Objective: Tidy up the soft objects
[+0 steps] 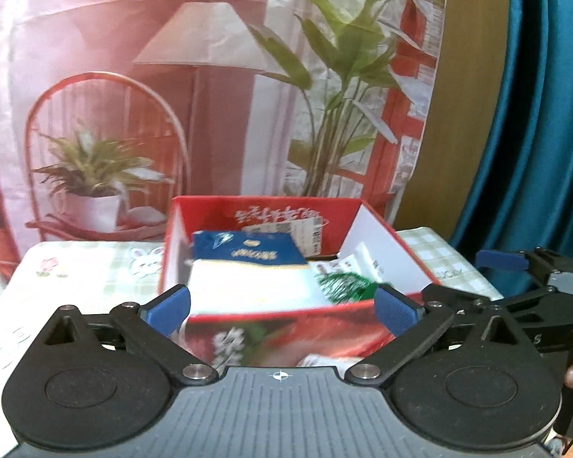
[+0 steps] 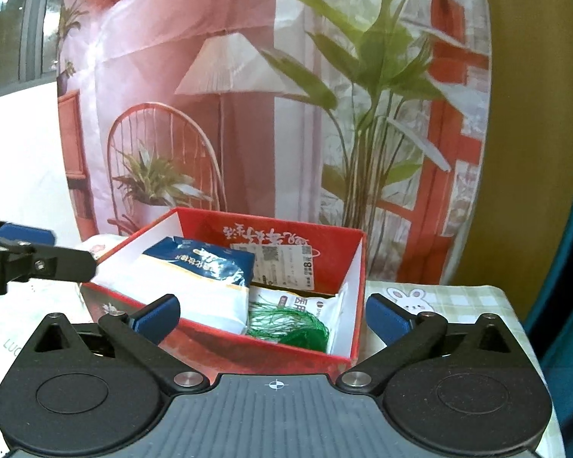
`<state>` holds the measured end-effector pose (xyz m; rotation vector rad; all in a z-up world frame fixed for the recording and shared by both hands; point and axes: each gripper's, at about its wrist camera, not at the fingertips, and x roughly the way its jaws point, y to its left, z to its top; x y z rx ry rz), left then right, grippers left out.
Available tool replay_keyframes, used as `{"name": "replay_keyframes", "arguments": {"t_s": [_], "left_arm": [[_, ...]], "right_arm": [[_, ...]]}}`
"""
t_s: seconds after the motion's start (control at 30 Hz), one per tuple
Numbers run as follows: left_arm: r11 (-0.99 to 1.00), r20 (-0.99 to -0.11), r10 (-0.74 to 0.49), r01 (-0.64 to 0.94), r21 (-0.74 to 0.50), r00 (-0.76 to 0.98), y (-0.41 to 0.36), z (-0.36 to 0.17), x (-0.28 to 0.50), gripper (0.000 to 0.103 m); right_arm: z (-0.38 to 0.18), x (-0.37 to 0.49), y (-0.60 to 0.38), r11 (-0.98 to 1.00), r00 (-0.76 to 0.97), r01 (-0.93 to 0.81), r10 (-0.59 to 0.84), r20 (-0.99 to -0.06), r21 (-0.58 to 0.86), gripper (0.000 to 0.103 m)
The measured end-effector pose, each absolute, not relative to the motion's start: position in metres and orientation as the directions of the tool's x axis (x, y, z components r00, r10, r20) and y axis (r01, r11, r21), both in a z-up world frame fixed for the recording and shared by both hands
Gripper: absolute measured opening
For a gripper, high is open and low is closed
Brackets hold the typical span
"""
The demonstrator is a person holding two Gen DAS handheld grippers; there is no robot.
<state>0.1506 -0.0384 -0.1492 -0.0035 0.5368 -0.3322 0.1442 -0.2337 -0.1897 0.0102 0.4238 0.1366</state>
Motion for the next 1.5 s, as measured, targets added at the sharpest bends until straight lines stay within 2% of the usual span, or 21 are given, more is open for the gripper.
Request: {"name": "replay_keyframes", "arguments": {"t_s": [0.3, 0.53, 1.1, 1.5], "left_arm": [[0.966, -0.528, -0.240, 0.254, -0.047, 0.814, -0.013, -0.166, 0.101, 0.103], [0.964, -0.546, -0.247, 0.262, -0.053, 0.800, -0.001, -0.185, 0.063, 0.103], [0.965, -0.673, -0.262, 0.198, -0.171, 0.692, 0.015, -0.238, 0.051, 0.103], [0.979, -0.759, -0.206, 0.120, -0.168, 0.618, 0.022, -0.260, 0.067, 0.103]], "right_arm": [[-0.199, 0.097, -0.220, 0.988, 0.905, -0.136, 0.155, -0.395, 0.078, 0.103], [-0.212, 0.060, -0.214, 0.982, 0.898, -0.159, 0.185, -0.398, 0.100, 0.103], [-0.275, 0.030, -0.184, 0.969, 0.771, -0.243, 0.223, -0.596, 0.047, 0.103], [-0.315, 0.047, -0.160, 0.949, 0.649, -0.314, 0.226, -0.726, 0.015, 0.102]]}}
